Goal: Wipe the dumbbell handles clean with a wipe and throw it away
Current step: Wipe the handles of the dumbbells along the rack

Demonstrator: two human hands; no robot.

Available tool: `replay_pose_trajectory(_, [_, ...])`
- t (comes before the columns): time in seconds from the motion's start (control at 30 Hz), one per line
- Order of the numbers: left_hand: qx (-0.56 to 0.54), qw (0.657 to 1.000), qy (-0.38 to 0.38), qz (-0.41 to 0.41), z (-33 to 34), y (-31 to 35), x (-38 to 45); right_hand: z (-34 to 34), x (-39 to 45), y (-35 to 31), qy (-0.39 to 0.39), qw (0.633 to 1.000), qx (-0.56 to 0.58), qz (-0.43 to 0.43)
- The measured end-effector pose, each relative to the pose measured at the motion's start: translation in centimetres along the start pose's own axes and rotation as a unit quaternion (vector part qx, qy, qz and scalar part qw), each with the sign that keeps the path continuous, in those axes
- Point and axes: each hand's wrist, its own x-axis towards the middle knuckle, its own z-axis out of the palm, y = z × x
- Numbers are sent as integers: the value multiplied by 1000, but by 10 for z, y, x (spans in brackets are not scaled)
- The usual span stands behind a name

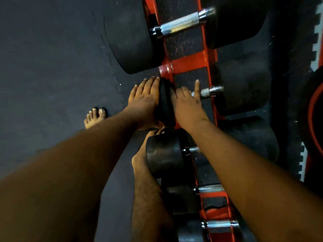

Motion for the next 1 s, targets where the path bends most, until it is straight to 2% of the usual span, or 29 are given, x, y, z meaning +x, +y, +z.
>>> replay_pose_trajectory(0.17, [-3, 1000, -6, -3, -3, 2, -1, 5, -25, 1, 23, 999, 10, -19])
replay_pose_trajectory(0.27, [-3, 1000, -3, -3, -3, 2, -1, 15, -49, 11, 0, 1000, -12, -24])
replay_pose_trajectory(0.47, [2, 1000, 1, 4, -2, 1, -1, 4, -5, 8, 41, 999, 3, 14])
replay_pose_trajectory(0.53, [-6, 1000, 1, 7, -3, -1, -2, 7, -16, 16, 34, 999, 1, 18])
replay_pose_trajectory(0.63, [-9, 1000, 4, 14, 0, -1, -1, 15, -38, 30, 25, 997, -23, 69])
replay_pose_trajectory(0.73, [-9, 1000, 10, 13, 2, -3, 1, 4, -13, 34, 8, 995, -9, 95])
replay_pose_trajectory(0.87, [-11, 1000, 2, 15, 1, -2, 1, -22, 26, 30, -68, 996, 9, 48])
replay_pose_trajectory(0.93, [-12, 1000, 1, 14, 0, -1, -1, -15, 17, 19, -39, 999, 20, 19])
replay_pose_trajectory(1.0, [-15, 1000, 0, 15, 0, -1, 0, 1, -2, 3, 27, 998, 48, -11])
